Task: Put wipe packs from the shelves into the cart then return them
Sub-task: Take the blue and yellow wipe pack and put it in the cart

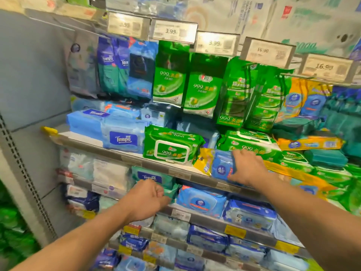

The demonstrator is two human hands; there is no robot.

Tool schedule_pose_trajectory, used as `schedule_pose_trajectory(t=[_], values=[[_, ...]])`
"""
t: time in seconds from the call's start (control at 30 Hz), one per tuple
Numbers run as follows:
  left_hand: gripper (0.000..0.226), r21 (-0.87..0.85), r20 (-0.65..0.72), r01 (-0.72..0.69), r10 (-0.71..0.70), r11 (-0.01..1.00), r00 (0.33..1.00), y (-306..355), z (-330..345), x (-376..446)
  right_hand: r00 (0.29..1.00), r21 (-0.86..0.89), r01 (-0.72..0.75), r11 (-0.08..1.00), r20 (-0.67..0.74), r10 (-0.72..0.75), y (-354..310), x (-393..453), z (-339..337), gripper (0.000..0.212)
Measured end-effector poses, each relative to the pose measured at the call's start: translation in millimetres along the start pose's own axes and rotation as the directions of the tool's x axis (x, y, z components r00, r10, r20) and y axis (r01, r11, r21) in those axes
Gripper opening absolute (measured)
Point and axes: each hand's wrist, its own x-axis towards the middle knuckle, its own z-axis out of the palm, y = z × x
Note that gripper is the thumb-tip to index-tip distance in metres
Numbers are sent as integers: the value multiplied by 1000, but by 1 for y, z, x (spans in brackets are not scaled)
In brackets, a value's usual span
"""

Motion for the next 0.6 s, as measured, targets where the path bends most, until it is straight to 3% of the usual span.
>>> schedule_pose_trajectory(t=[0.17,0.33,0.43,0.6], values=[[52,-12,-5,-9,9,1000,1000,-11,3,14,998,-35,-42,998,-37,41,-2,2,2,87],[52,-17,13,-24,24,1000,1000,-11,15,20,991,-135,-4,991,-136,-15,1,1,1,75],[48,-37,-6,-32,32,999,999,-8,21,20,976,-8,24,1000,-215,-25,7,-3,-1,74],[29,-183,-91,-80,64,980,994,15,42,21,912,391,59,918,-396,110,24,-31,-14,66]])
